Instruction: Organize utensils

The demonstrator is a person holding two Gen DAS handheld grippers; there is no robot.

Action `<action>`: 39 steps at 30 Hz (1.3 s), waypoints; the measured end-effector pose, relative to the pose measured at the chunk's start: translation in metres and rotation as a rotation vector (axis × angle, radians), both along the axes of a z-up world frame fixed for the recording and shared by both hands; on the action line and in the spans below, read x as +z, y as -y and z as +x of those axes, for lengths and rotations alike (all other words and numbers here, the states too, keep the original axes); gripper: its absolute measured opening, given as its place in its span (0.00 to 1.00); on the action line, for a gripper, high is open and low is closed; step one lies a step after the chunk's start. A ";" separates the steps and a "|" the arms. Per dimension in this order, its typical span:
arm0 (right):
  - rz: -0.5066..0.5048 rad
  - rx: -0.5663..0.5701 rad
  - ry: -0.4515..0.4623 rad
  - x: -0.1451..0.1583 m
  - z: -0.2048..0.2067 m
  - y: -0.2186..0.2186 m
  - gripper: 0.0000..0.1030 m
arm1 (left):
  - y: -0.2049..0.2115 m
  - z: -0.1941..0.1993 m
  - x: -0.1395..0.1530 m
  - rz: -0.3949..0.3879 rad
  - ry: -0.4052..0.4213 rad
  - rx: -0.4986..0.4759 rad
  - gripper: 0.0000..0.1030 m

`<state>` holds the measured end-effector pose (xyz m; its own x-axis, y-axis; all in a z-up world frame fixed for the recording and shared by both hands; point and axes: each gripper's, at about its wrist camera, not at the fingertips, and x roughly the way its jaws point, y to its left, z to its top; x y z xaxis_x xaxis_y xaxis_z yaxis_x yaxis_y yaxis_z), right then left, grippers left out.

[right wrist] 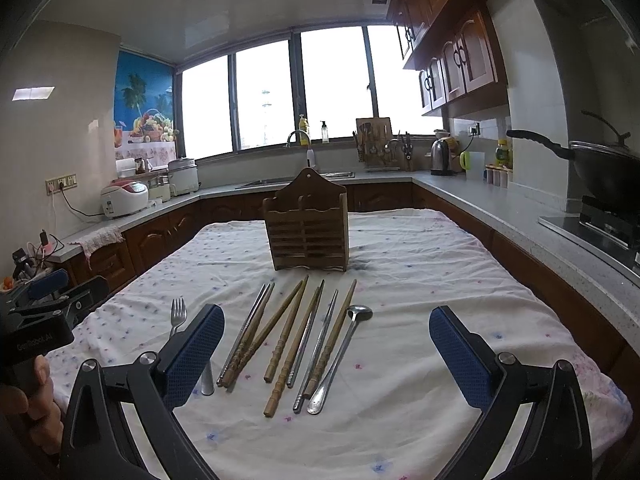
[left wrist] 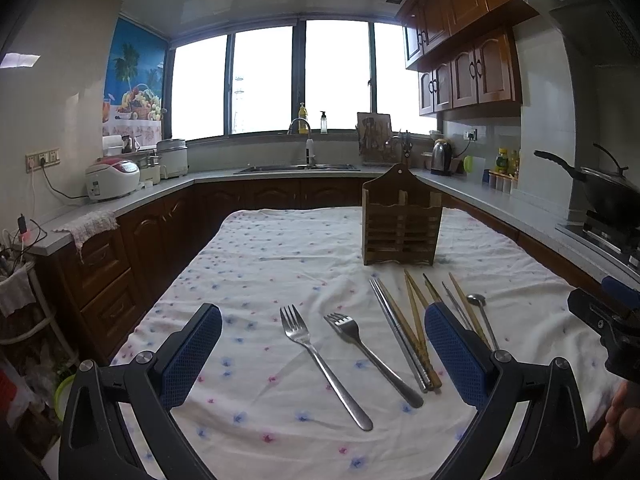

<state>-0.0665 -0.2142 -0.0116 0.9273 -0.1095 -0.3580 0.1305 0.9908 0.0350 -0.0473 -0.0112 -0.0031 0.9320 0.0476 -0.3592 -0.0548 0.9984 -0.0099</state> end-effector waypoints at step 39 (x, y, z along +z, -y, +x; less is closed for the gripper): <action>0.021 0.008 -0.019 -0.001 0.006 0.000 1.00 | -0.003 0.000 0.000 -0.007 -0.012 -0.005 0.99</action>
